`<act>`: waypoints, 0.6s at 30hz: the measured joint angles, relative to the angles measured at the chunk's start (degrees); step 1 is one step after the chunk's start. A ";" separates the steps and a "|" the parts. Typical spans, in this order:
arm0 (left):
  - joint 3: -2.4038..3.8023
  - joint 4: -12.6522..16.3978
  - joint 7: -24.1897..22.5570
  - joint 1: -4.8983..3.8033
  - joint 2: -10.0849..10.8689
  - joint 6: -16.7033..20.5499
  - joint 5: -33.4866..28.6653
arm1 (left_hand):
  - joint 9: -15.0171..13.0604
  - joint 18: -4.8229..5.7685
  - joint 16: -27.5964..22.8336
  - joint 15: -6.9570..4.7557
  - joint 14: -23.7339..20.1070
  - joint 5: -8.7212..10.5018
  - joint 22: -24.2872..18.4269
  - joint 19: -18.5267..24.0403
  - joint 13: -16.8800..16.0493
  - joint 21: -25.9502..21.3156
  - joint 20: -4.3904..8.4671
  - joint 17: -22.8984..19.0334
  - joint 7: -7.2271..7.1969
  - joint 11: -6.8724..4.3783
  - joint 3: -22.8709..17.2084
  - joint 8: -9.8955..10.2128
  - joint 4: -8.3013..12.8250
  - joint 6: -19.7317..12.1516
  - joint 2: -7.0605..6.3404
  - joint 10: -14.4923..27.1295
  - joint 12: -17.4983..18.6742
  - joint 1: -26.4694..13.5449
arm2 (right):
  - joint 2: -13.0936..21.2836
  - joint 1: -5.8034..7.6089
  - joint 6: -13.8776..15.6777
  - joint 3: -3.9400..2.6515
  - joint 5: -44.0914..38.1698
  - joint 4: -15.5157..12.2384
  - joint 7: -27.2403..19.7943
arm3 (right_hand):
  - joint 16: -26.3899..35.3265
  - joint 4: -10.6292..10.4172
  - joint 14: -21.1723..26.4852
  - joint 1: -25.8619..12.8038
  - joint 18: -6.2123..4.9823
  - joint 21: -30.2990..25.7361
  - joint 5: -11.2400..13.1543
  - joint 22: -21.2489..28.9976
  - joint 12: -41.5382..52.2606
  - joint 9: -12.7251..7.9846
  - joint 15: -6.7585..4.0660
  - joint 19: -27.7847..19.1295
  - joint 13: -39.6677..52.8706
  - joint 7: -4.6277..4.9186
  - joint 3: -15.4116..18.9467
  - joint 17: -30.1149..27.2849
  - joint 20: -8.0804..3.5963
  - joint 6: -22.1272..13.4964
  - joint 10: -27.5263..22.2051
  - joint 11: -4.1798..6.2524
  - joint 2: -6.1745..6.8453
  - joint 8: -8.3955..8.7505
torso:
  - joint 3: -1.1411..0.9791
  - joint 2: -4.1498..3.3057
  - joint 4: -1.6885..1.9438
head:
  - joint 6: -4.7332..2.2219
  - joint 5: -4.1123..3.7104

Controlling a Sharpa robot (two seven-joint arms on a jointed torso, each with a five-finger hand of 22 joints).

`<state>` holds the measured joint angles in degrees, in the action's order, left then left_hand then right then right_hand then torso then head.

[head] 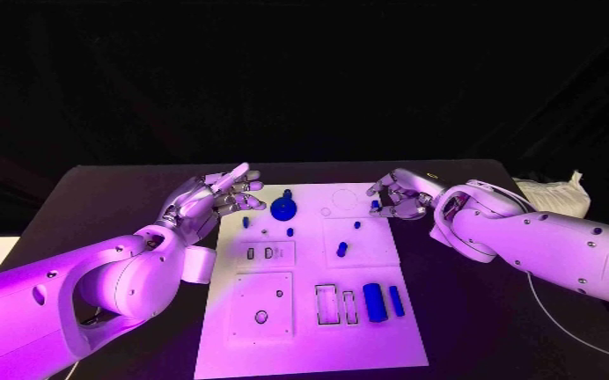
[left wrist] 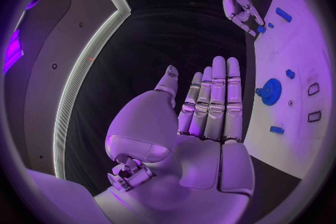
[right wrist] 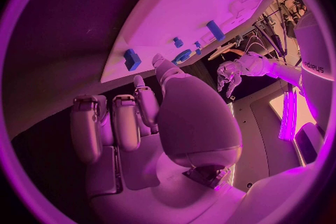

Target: Assemble the parts on the task board

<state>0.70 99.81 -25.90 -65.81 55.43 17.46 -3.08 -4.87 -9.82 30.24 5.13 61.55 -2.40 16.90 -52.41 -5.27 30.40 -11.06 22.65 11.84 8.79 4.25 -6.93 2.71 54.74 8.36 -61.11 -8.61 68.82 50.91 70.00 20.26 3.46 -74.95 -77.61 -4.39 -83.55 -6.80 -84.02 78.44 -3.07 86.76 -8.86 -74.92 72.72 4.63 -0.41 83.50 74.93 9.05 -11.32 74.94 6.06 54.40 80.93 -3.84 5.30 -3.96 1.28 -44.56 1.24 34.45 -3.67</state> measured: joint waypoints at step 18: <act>0.00 -0.22 0.08 0.00 -0.16 -0.04 -0.01 | 0.03 0.00 0.00 0.00 0.00 0.00 -0.01 0.00 0.00 0.00 0.00 0.05 0.00 0.00 0.00 0.00 0.00 0.00 0.23 0.00 0.00 0.23 | -0.96 -0.58 -0.73 0.00 -0.59 1.64 0.44 | 0.00 0.96 0.00 0.62 0.00 0.00 0.00 0.01 0.62 0.35 0.00 0.21 0.12 -0.43 -0.63 -0.01 -0.21 2.08 0.21 0.21 -0.63 -0.23 | -0.09 0.03 0.06 | 0.29 -0.27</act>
<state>0.70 99.58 -25.82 -65.81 55.27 17.43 -3.09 -4.84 -9.82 30.24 5.13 61.55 -2.40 16.89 -52.41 -5.28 30.39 -11.06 22.70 11.84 8.79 4.25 -6.93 2.71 54.74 8.59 -61.11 -8.61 69.05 49.95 69.42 19.53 3.46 -75.53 -75.97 -3.94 -83.55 -5.84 -84.02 79.07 -3.07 86.76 -8.86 -74.91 73.34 4.98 -0.41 83.71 75.05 8.62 -11.95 74.93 5.85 56.48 81.14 -3.63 4.68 -4.19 1.19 -44.52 1.30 34.74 -3.94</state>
